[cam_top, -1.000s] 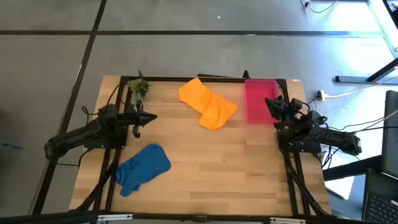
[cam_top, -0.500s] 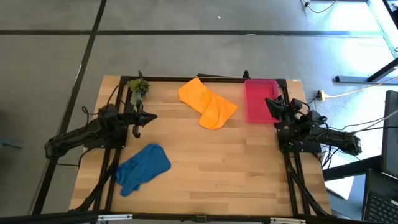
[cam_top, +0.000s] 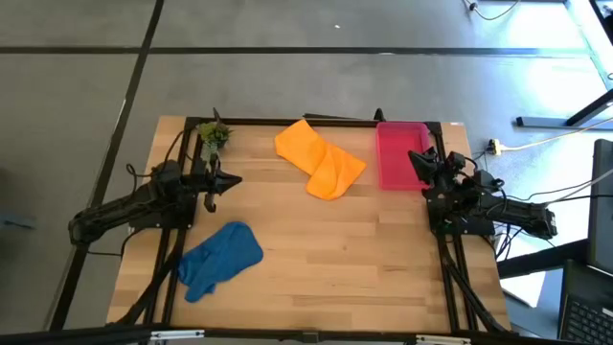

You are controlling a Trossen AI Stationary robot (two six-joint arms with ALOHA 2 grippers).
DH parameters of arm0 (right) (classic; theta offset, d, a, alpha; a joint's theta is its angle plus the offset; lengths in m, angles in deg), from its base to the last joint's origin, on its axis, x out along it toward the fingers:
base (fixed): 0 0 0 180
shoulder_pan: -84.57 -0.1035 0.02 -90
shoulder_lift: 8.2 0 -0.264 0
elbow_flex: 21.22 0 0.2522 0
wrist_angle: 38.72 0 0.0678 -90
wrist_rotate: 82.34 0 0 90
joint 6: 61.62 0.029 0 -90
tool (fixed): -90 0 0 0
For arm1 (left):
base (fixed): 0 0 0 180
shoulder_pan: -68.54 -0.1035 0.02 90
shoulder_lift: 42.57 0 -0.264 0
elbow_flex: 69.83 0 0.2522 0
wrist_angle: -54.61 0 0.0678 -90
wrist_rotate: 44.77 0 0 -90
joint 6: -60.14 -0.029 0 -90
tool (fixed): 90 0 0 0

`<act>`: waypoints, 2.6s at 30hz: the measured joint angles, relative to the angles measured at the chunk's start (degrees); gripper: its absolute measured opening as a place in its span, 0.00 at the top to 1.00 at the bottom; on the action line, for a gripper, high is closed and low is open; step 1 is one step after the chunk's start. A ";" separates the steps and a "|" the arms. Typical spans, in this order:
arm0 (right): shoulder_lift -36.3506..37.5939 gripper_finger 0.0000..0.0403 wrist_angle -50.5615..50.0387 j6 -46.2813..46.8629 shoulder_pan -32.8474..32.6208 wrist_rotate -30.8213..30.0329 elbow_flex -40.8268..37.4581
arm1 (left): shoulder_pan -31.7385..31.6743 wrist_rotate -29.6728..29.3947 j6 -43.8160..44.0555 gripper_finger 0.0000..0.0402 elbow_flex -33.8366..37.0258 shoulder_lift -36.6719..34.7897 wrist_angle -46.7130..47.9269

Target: Roll microfiber towels into tight, uniform cylinder then place into a basket

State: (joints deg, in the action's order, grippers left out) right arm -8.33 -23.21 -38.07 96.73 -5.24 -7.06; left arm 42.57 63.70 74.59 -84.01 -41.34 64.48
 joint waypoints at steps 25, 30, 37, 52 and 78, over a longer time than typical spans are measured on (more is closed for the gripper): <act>0.01 0.90 -0.28 -7.52 -0.01 -7.95 0.02 | 0.01 -0.01 -0.01 1.00 -0.01 0.01 -0.01; 0.01 0.90 -0.33 -7.18 -0.01 -11.54 0.01 | 0.00 0.00 0.00 1.00 0.00 0.01 -0.01; -0.01 0.90 -0.38 -4.25 -0.01 -12.64 0.00 | 0.00 0.01 0.00 1.00 -0.01 0.01 -0.01; -1.41 0.99 -16.31 0.43 -0.02 -6.06 4.68 | 0.01 -1.31 -1.69 1.00 0.01 0.01 -0.14; -61.55 1.00 -80.98 11.09 4.87 5.76 61.23 | 0.91 -8.51 -5.55 1.00 -32.11 33.04 16.76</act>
State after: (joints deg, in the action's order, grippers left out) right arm -69.88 -104.19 -26.98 101.60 0.52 54.17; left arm 43.48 55.20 69.04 -116.13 -8.30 81.24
